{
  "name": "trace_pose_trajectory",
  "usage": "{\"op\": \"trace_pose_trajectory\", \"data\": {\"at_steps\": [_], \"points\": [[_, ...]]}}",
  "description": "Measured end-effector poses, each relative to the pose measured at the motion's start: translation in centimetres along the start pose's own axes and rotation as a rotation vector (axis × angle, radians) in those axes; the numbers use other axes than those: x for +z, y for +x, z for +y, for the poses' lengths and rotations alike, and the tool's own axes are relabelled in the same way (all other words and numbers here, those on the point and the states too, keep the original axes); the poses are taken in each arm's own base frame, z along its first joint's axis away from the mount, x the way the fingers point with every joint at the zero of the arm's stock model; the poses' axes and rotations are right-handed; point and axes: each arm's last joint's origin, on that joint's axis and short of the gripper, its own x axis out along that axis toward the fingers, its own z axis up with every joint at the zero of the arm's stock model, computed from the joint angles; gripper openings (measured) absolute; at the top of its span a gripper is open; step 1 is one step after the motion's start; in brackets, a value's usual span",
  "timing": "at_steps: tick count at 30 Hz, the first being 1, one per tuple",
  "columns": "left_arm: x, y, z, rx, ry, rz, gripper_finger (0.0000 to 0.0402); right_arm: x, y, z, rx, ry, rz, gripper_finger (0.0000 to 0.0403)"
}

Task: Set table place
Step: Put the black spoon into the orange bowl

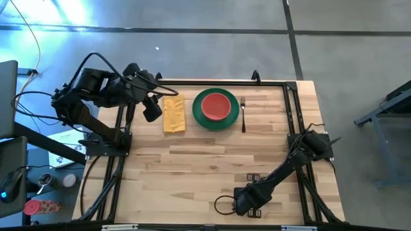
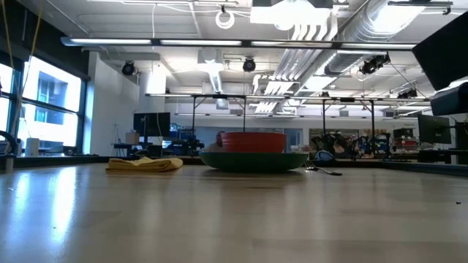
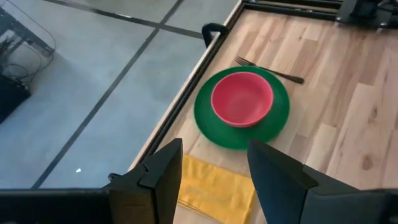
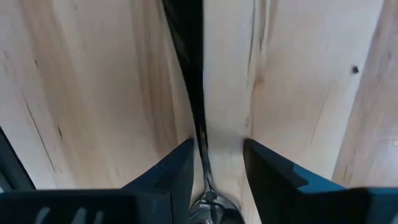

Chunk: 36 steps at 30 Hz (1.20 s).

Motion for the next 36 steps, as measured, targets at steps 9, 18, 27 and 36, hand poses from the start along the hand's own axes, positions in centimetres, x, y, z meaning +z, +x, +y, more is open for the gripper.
{"op": "trace_pose_trajectory", "data": {"at_steps": [9,18,27,36], "points": [[0.0,0.0,0.0,-0.001,0.002,0.0,0.017,0.5,0.6,-0.5,0.016,-0.033,0.04,0.0017],[-0.1,0.0,-0.2,-0.078,-0.002,0.024,0.017,0.8,-6.6,-5.3,-0.282,0.026,0.043,0.0002],[0.3,0.4,-0.8,-0.058,-0.108,0.009,0.017,0.9,-18.2,-11.8,-0.601,0.162,-0.329,0.0001],[1.0,5.7,-8.7,-0.133,-0.17,-0.318,0.017,-2.0,-27.0,-16.2,-0.784,0.359,-0.795,0.0]]}}
